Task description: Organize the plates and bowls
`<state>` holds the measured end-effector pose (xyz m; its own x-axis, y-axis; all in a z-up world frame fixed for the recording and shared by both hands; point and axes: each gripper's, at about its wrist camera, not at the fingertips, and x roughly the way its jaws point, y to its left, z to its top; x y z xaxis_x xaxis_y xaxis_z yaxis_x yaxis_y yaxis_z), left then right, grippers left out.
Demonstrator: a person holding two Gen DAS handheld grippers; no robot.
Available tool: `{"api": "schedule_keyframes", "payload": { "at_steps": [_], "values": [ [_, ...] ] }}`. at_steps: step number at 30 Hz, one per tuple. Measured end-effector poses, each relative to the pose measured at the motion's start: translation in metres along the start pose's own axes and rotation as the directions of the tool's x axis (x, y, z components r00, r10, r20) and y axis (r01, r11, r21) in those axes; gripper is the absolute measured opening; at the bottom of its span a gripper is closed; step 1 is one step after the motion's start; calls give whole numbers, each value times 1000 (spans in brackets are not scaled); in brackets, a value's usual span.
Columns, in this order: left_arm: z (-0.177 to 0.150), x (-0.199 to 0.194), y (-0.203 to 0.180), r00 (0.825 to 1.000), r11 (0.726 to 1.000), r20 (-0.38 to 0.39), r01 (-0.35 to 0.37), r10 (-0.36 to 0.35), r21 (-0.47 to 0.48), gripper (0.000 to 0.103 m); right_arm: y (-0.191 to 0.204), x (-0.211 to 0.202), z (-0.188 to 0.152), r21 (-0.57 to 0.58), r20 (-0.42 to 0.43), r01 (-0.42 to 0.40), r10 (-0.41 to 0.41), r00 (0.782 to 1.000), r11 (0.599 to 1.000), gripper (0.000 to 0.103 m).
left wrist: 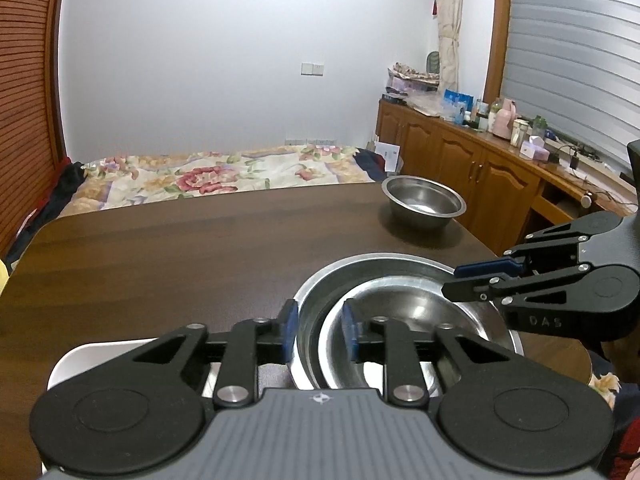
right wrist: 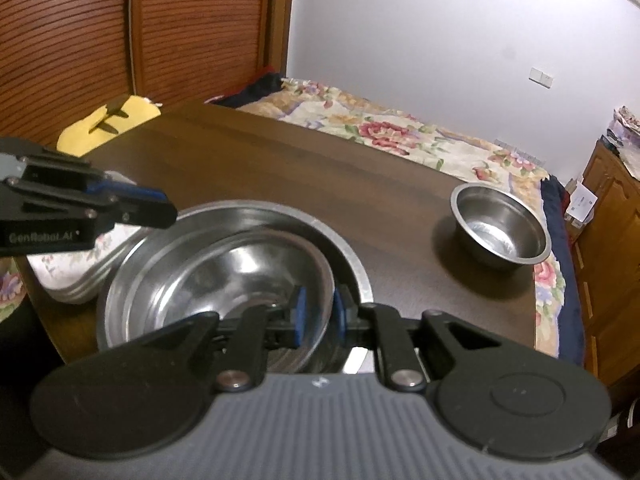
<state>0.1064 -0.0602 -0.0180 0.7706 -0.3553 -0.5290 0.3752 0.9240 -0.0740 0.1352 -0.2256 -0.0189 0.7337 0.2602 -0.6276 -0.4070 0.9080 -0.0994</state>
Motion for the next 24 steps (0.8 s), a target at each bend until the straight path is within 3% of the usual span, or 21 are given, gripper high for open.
{"api": "schedule_keyframes", "payload": {
  "at_steps": [3, 5, 11, 13, 17, 19, 21, 24],
  "values": [
    [1, -1, 1, 1000, 1000, 6, -3, 3, -2, 32, -3, -3, 1, 17, 22, 0, 0, 1000, 1000, 16],
    [3, -2, 1, 1000, 1000, 15, -2, 2, -2, 39, -5, -6, 1, 24, 32, -2, 1, 999, 1000, 16],
    [11, -3, 0, 999, 1000, 32, -6, 5, 14, 74, -14, -18, 3, 75, 95, 7, -14, 995, 997, 19],
    [15, -5, -2, 999, 1000, 51, -9, 8, 28, 88, -18, -23, 3, 92, 124, 21, -33, 992, 996, 38],
    [27, -6, -4, 997, 999, 78, 2, -4, 34, 94, -30, -32, 6, 119, 166, 56, -75, 983, 991, 45],
    [33, -6, -7, 996, 999, 92, 5, -10, 47, 96, -37, -37, 7, 141, 188, 76, -102, 977, 987, 68],
    [38, -6, -11, 994, 998, 105, 5, -12, 61, 98, -45, -43, 7, 154, 216, 91, -123, 969, 984, 84],
    [44, -3, -16, 993, 996, 110, 39, -47, 76, 100, -54, -49, 6, 175, 246, 116, -158, 956, 978, 99]
  ]
}}
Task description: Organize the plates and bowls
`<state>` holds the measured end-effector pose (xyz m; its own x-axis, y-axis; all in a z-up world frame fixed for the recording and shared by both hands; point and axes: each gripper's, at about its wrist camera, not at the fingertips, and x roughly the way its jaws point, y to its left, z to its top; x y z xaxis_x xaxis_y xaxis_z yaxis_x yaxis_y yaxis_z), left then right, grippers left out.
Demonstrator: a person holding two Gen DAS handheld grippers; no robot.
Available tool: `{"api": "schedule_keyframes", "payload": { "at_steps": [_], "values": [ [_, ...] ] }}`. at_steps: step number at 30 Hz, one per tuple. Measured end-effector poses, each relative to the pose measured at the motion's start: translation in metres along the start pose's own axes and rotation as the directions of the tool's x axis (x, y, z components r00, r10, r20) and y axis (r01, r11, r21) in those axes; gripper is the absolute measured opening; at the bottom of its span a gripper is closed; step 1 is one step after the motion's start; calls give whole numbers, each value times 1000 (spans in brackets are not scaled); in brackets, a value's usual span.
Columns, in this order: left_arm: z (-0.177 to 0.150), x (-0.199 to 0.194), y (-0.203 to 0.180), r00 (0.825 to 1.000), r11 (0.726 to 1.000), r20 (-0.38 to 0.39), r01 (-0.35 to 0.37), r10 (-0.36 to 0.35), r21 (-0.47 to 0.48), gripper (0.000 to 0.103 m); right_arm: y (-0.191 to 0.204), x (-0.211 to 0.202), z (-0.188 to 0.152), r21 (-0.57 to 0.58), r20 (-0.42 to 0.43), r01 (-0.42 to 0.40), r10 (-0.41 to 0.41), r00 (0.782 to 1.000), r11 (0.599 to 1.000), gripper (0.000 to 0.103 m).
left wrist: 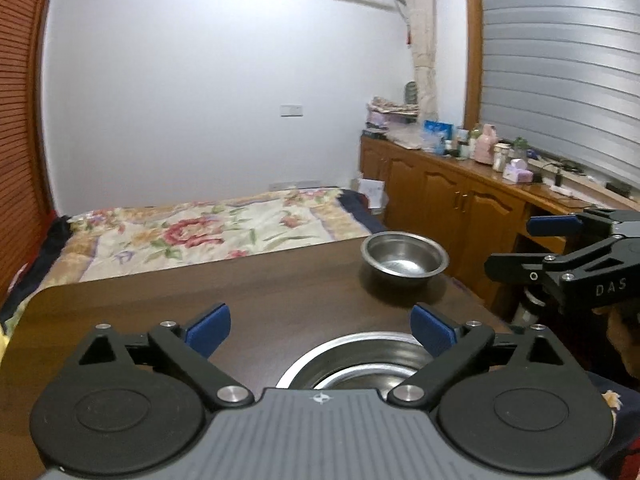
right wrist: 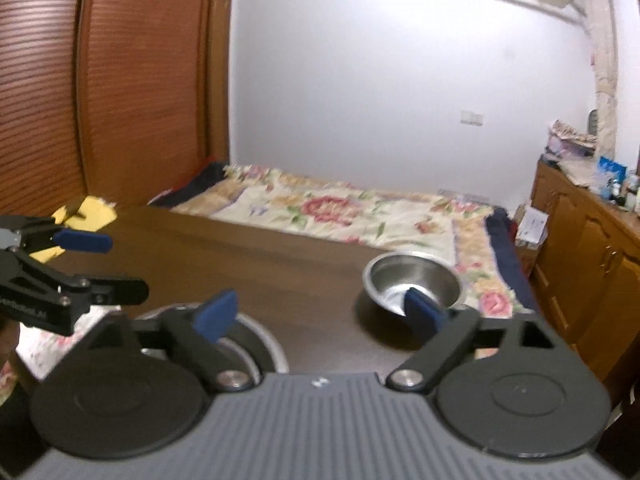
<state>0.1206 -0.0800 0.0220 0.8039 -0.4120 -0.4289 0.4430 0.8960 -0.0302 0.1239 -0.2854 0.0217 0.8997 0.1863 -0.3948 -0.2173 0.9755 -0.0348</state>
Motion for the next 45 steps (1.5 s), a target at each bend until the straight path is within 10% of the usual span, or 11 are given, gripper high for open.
{"api": "schedule_keyframes", "payload": {
  "at_steps": [26, 45],
  "values": [
    [83, 133, -23, 986, 979, -110, 144, -128, 146, 82, -105, 98, -19, 230, -42, 142, -136, 990, 963, 97],
    [76, 264, -26, 913, 956, -345, 271, -219, 110, 66, -113, 124, -31, 365, -128, 69, -23, 991, 928, 78]
  ]
}}
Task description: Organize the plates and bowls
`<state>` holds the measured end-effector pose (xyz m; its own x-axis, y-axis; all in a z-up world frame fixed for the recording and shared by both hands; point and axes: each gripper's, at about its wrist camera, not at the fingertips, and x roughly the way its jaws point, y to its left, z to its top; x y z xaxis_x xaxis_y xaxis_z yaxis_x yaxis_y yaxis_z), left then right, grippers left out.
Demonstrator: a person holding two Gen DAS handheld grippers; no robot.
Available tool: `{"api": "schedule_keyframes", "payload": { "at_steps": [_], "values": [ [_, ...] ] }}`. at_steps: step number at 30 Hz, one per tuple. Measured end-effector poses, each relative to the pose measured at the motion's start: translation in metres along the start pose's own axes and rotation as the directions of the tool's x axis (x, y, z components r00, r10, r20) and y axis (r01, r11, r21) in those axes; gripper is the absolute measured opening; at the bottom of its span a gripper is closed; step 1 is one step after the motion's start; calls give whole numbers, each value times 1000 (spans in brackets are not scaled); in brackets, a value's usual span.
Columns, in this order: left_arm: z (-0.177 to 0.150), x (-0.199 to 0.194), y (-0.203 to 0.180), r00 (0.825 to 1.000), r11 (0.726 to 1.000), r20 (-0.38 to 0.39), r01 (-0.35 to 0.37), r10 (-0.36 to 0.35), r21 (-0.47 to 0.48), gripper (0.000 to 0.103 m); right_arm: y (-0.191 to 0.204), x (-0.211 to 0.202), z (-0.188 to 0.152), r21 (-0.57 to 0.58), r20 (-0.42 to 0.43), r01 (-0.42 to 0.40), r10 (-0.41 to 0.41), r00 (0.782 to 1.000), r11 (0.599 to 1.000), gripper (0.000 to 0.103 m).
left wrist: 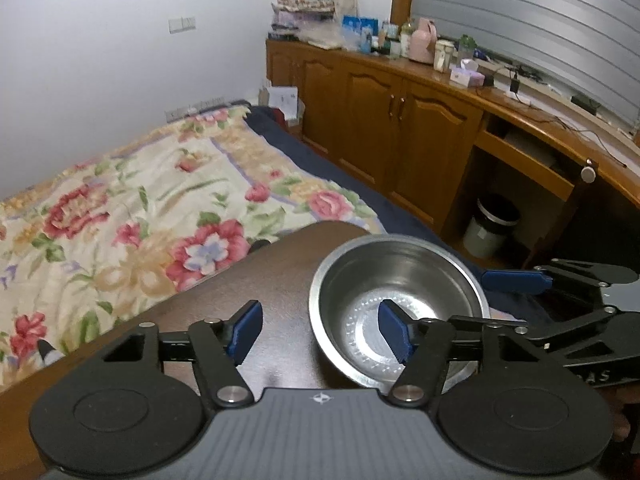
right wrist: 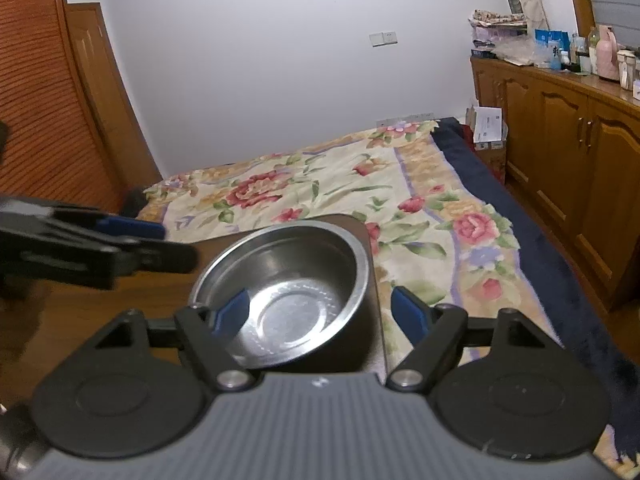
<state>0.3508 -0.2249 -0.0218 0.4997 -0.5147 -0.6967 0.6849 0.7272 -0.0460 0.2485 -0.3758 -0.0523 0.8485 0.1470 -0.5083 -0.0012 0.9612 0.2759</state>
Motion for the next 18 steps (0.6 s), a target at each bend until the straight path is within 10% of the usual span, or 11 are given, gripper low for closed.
{"api": "schedule_keyframes", "payload": {
  "at_steps": [18],
  "values": [
    [-10, 20, -1, 997, 1000, -69, 22, -24, -21, 35, -6, 13, -8, 80, -52, -2, 6, 999, 997, 54]
  ]
}}
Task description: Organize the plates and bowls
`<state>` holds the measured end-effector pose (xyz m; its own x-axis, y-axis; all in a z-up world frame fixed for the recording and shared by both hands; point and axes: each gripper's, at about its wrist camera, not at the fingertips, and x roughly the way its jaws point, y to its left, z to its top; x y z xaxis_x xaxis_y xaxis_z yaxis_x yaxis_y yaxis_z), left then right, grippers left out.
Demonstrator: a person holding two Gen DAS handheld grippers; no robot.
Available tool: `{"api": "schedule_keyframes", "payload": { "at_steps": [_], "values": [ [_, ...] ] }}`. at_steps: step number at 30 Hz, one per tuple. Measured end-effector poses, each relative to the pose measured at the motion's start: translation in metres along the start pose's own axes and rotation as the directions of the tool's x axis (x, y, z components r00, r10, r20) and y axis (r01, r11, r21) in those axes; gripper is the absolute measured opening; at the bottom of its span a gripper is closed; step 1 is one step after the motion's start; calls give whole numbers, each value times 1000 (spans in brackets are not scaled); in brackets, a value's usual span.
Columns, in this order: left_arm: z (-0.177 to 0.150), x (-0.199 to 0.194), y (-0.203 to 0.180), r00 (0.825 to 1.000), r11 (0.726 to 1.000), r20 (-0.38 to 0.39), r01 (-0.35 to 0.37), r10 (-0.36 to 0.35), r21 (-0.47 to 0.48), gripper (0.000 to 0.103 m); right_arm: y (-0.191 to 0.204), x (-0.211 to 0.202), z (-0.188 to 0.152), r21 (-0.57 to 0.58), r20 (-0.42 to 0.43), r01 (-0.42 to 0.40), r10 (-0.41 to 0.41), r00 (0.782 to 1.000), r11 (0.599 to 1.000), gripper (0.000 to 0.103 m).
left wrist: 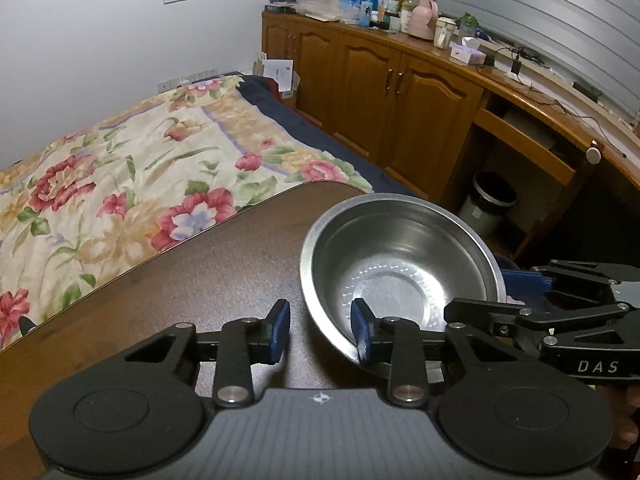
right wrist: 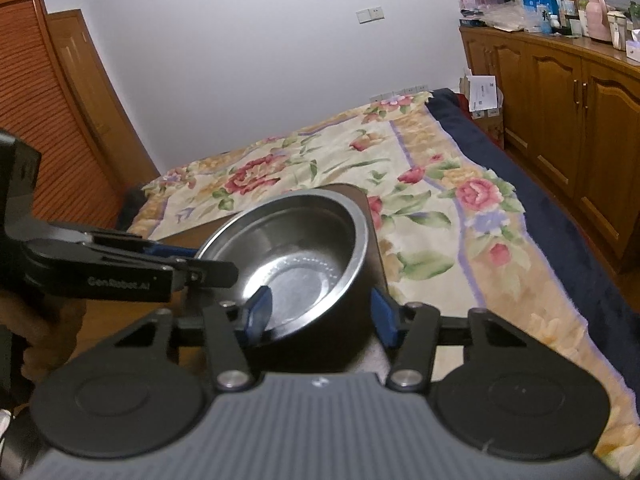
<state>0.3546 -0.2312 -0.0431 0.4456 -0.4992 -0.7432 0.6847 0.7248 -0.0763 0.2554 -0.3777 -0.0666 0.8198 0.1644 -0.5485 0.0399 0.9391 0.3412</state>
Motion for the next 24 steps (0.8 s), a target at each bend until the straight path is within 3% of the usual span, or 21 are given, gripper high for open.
{"api": "schedule_keyframes", "payload": {
  "at_steps": [5, 9, 13, 24],
  "values": [
    [-1, -1, -1, 1000, 1000, 0, 9, -9, -4, 24, 2, 0, 0, -11, 5, 5, -5, 1000, 1000, 48],
    [-3, -5, -4, 1000, 1000, 4, -5, 5, 7, 22, 2, 0, 1, -6, 5, 0, 0, 1000, 1000, 33],
    [-3, -14, -3, 1000, 1000, 22, -2, 3, -8, 20, 0, -1, 2, 19, 3, -6, 5, 1000, 1000, 25],
    [4, -70, -9, 993, 1000, 114, -12, 12, 3, 20, 18, -30, 15, 4, 66, -11, 11, 998, 1000, 22]
  ]
}}
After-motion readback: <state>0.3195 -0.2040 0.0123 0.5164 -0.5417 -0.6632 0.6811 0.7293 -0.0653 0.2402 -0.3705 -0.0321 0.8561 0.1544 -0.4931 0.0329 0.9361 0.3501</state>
